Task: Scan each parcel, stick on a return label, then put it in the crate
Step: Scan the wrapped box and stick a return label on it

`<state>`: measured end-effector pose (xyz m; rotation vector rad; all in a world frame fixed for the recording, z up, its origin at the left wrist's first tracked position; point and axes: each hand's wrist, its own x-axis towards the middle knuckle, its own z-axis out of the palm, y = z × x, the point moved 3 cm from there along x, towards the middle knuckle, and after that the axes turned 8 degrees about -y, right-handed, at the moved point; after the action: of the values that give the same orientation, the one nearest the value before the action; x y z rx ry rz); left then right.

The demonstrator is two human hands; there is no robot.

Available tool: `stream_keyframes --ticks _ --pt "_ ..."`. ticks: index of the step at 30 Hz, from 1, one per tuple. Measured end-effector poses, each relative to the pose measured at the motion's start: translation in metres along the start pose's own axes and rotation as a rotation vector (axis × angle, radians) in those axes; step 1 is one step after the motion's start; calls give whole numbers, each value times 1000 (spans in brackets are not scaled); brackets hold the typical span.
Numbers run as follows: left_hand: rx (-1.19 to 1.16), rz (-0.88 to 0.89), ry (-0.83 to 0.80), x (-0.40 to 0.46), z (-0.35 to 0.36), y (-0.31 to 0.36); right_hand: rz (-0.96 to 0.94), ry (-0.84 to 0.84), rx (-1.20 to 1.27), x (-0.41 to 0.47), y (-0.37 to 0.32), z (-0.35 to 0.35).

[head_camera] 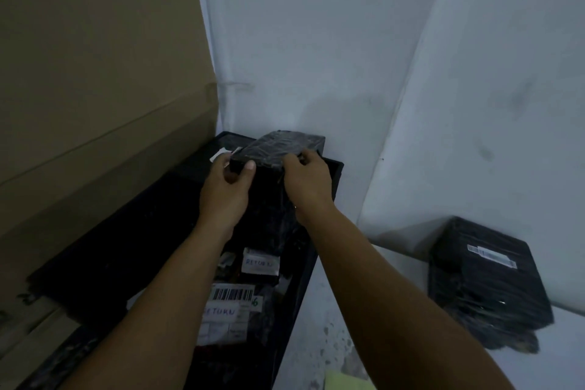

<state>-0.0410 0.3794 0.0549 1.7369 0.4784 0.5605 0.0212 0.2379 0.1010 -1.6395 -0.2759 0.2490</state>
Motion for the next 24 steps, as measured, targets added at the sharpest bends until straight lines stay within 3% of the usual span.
stream_keyframes --ticks 5,12,16,19,24 --pt "-56 61 6 5 12 3 -66 38 -129 2 0 -10" --pt "-90 -46 -11 6 18 -11 -158 24 -348 9 5 -16" --pt "221 35 76 -2 22 -15 -148 64 -510 4 17 -11" --pt "528 173 131 -8 31 -6 -123 168 -815 0 27 -17" --pt "690 200 115 -10 32 0 -102 60 -704 1 40 -32"
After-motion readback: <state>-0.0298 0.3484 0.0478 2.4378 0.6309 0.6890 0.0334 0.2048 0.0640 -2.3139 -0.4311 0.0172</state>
